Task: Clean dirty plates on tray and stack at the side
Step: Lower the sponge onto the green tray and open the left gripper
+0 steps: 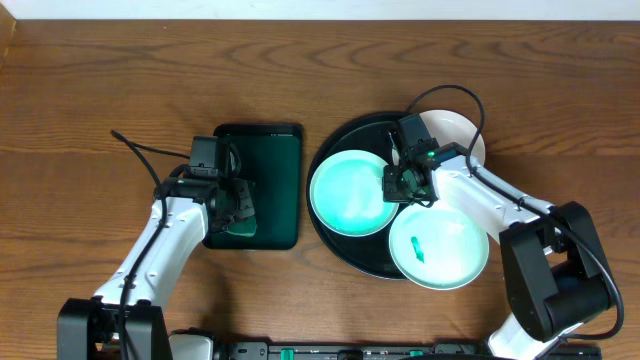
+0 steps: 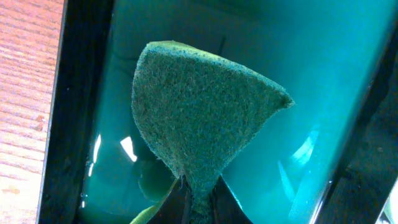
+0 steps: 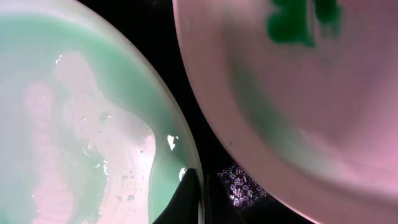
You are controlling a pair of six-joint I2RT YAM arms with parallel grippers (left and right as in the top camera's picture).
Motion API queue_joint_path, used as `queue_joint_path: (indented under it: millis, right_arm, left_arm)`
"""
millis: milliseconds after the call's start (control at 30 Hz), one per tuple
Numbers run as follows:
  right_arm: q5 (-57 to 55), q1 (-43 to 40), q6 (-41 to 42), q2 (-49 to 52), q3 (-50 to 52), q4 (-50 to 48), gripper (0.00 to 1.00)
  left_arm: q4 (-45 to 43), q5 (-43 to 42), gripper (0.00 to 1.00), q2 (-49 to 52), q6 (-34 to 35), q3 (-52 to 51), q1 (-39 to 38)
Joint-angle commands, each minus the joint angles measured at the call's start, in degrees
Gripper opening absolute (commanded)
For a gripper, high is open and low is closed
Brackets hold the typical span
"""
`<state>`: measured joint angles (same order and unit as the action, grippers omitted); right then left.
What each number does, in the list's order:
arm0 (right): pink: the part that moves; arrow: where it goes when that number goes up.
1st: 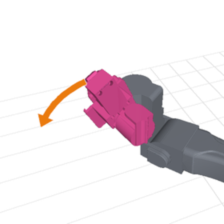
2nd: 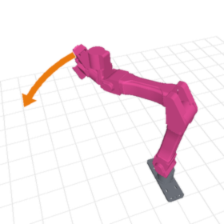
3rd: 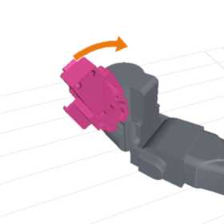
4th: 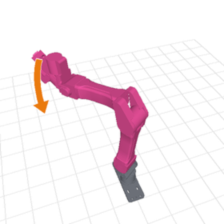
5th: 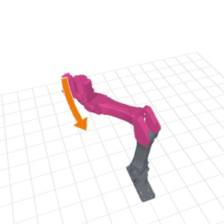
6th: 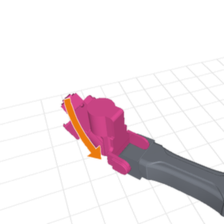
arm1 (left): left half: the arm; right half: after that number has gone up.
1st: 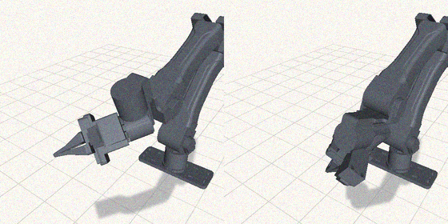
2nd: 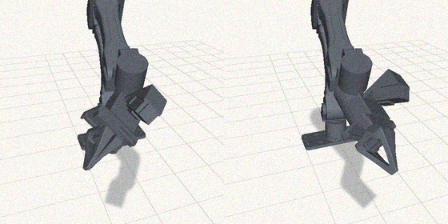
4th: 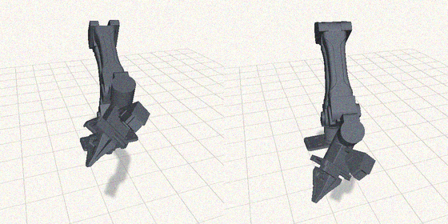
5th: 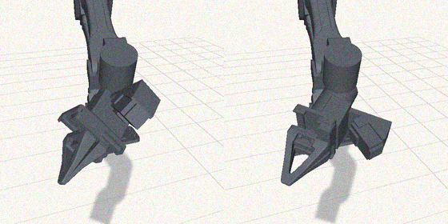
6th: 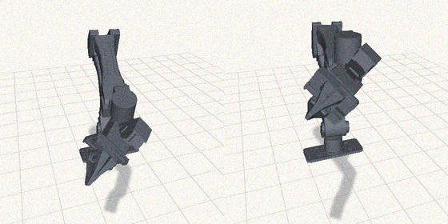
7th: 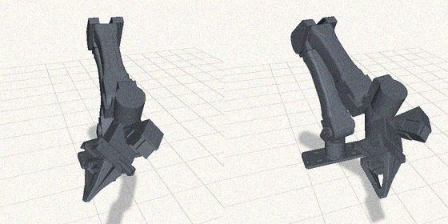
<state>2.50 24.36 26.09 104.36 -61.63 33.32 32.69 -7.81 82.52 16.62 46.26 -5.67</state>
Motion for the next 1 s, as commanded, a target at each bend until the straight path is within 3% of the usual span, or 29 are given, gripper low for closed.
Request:
queue_joint_path:
  millis: [0, 967]
  right_arm:
    - [0.76, 0.94, -0.46, -0.94, 0.37, -0.28, 0.01]
    - [0.74, 0.92, -0.46, -0.94, 0.37, -0.31, 0.01]
  left_arm:
    - [-0.55, -0.57, 0.07, 0.24, -0.48, -0.31, 0.09]
    - [-0.02, -0.57, 0.08, 0.24, -0.48, -0.31, 0.09]
